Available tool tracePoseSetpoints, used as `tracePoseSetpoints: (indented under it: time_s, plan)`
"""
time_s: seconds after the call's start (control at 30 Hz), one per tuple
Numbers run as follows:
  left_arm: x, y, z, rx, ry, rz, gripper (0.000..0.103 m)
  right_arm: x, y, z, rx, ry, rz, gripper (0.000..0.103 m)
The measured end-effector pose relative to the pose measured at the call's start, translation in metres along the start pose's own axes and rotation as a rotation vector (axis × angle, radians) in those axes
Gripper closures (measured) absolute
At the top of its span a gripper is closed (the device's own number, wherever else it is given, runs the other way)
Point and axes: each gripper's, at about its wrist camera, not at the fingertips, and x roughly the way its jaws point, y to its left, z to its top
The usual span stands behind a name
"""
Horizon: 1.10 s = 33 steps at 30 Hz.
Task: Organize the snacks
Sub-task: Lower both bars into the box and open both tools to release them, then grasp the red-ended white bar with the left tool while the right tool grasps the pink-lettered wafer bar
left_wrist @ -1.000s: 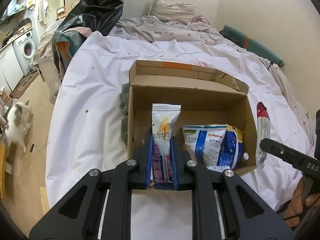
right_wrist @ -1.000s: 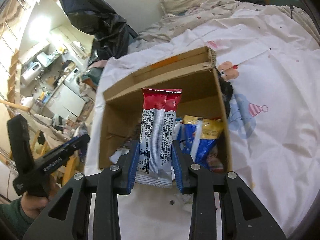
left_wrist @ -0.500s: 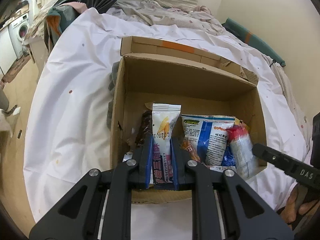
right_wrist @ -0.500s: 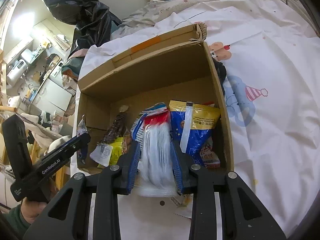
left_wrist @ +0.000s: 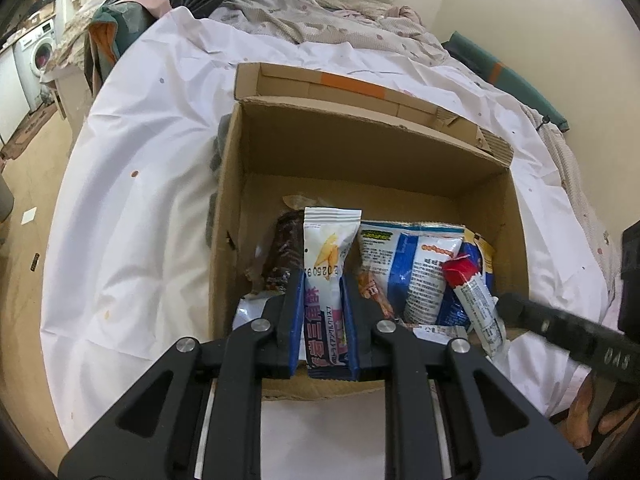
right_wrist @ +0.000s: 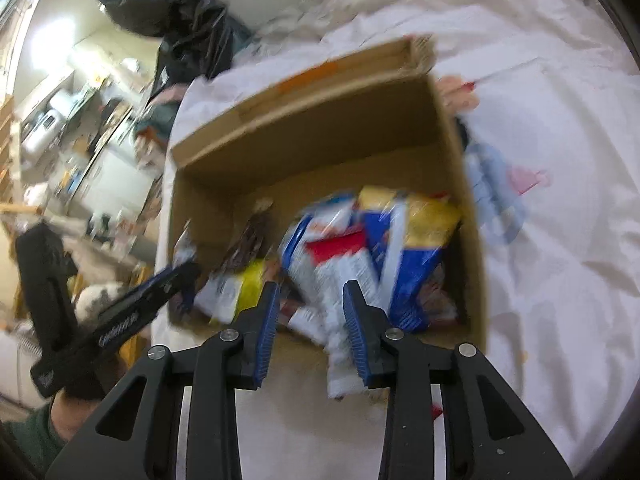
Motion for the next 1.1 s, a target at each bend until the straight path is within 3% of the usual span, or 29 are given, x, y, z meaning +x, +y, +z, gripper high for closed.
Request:
tracePoseSetpoints:
  time_s: [0.1,0.17,0.23,0.3,0.43,0.6,0.83,0.93,1.1]
  plan:
    - [0.002,-0.003,-0.001,0.010,0.006,0.002,0.086,0.014,0.000,-0.006,0.021,0.113,0.078,0.067]
    - [0.002,-0.004,-0.002,0.014,0.010,0.004,0.084,0.025,-0.001,-0.011,0.009,0.164,0.027,0.067]
    - [0.003,-0.004,-0.003,0.015,0.014,0.005,0.066,0.028,-0.004,-0.009,0.001,0.148,-0.057,0.067]
    - [0.002,-0.005,-0.003,0.009,0.014,0.005,0.055,0.025,-0.009,-0.004,0.013,0.104,-0.115,0.067]
    - [0.001,-0.005,-0.001,0.003,0.019,-0.002,0.029,0.013,-0.016,0.002,0.063,0.042,-0.120,0.067]
    - [0.003,-0.002,-0.004,-0.017,0.034,-0.010,0.027,0.008,-0.015,0.003,0.065,0.032,-0.032,0.067]
    - [-0.003,-0.002,-0.008,-0.016,0.022,-0.003,0.027,-0.008,-0.025,-0.007,0.090,0.023,-0.024,0.063]
    - [-0.009,-0.001,-0.010,-0.022,0.015,-0.011,0.027,-0.011,-0.026,-0.018,0.098,0.055,-0.031,0.052]
    - [-0.018,-0.005,-0.012,-0.015,0.001,-0.019,0.027,-0.002,-0.026,-0.037,0.040,0.145,-0.120,0.048]
